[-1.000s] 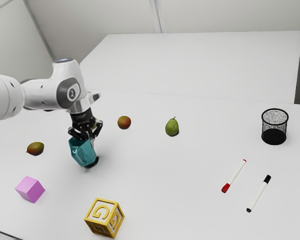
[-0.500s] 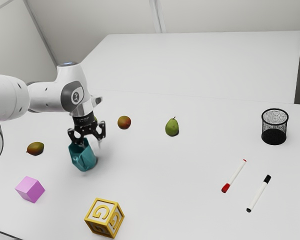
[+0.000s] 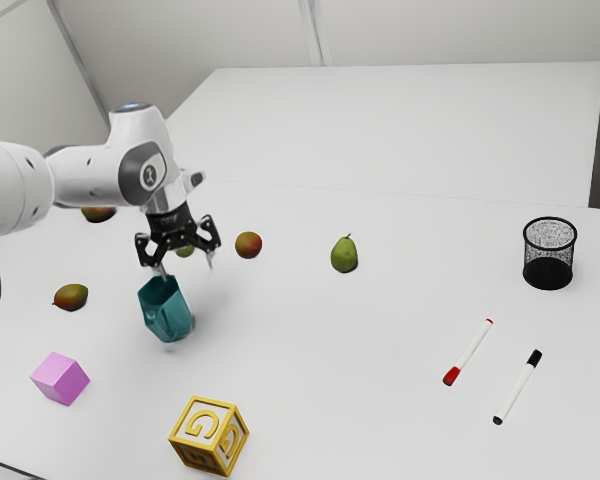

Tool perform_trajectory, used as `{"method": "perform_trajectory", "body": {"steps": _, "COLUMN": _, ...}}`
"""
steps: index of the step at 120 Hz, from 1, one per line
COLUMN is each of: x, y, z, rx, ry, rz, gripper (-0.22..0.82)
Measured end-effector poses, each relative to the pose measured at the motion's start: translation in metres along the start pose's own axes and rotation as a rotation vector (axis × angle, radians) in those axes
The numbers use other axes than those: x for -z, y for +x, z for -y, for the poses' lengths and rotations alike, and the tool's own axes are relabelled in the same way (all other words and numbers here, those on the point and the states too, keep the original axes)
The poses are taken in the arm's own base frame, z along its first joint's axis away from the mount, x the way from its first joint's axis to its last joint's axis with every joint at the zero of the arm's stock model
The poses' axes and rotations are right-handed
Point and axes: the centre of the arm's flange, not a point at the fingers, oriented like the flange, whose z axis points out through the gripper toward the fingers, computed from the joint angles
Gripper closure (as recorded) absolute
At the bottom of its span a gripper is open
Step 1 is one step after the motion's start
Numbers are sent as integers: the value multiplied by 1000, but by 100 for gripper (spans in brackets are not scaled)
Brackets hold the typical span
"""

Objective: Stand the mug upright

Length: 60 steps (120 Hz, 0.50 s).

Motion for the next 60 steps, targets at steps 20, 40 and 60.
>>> {"method": "perform_trajectory", "body": {"steps": 20, "x": 35, "y": 4, "z": -5, "rx": -17, "ry": -24, "rz": -36, "gripper": 1}}
{"method": "perform_trajectory", "body": {"steps": 40, "x": 106, "y": 3, "z": -10, "rx": -89, "ry": -36, "rz": -109, "gripper": 1}}
{"method": "perform_trajectory", "body": {"steps": 60, "x": 183, "y": -12, "z": -16, "rx": -229, "ry": -5, "rz": -218, "gripper": 0}}
